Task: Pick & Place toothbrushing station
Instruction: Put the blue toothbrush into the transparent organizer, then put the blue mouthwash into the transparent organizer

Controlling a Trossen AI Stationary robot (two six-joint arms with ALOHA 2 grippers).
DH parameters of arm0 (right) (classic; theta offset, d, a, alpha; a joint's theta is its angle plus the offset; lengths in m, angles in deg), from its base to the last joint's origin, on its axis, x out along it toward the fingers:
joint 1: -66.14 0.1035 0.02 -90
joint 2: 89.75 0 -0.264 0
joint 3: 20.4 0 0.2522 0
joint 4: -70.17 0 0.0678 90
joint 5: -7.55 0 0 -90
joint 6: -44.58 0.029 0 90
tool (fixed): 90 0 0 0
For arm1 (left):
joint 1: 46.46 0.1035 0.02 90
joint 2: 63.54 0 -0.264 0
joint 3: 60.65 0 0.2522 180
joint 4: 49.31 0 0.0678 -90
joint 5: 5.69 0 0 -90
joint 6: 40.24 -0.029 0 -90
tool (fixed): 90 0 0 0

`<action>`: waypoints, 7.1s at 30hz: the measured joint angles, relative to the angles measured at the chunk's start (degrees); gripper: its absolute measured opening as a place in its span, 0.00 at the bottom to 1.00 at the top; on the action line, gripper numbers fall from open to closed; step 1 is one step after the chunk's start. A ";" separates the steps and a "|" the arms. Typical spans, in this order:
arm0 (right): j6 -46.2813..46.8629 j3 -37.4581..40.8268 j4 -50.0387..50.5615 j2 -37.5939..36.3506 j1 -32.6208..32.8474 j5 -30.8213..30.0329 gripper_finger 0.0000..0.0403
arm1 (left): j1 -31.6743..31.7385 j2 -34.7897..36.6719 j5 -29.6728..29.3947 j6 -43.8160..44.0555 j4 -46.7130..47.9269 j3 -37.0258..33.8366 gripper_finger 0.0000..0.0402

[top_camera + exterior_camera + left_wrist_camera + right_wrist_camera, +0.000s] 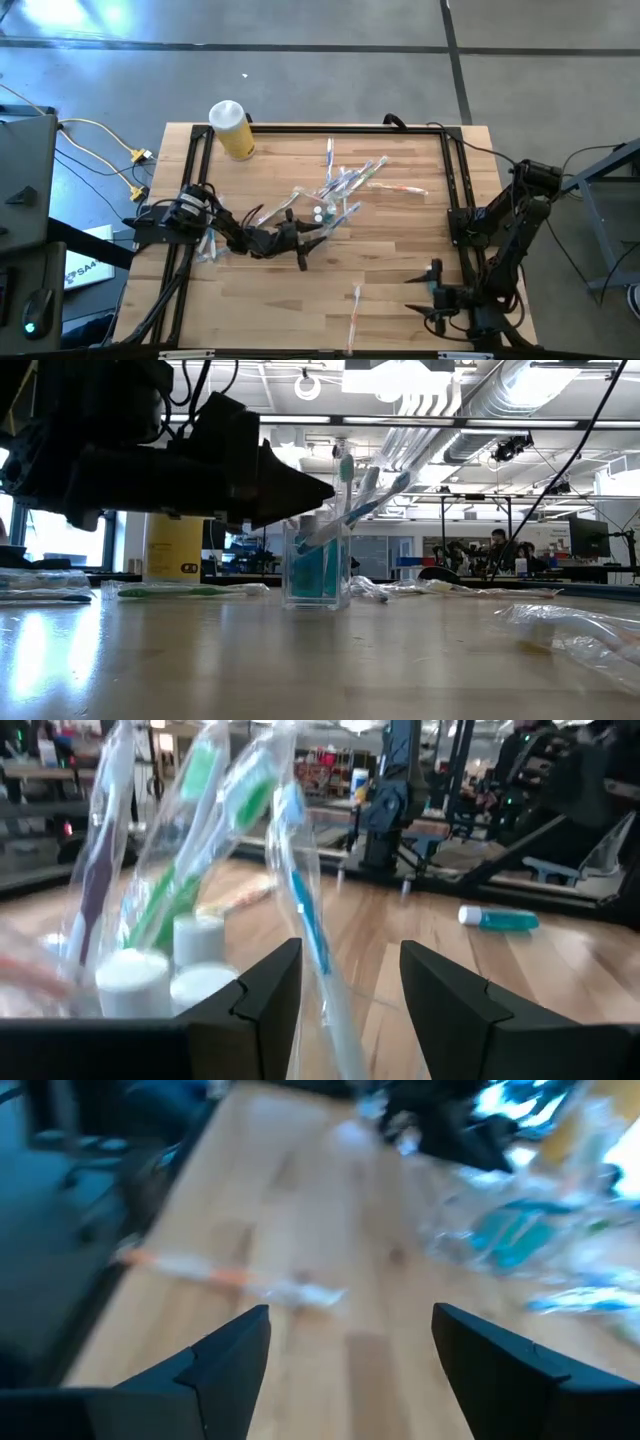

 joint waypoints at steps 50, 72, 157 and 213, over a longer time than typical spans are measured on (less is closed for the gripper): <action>-25.63 19.15 -60.26 -0.02 -59.57 37.31 0.67 | -16.18 35.79 -12.52 -16.48 38.13 -0.07 0.41; -30.46 19.17 -62.91 -0.02 -65.08 52.03 0.32 | -16.16 35.77 -13.99 -15.01 43.50 -0.07 0.41; -46.45 -32.57 -0.48 20.02 -54.39 46.82 0.39 | -16.16 35.73 -18.48 -12.90 50.09 -0.01 0.41; 43.12 0.21 35.11 -1.05 -36.89 71.08 0.72 | -16.16 35.73 -19.39 -12.05 52.41 -0.07 0.41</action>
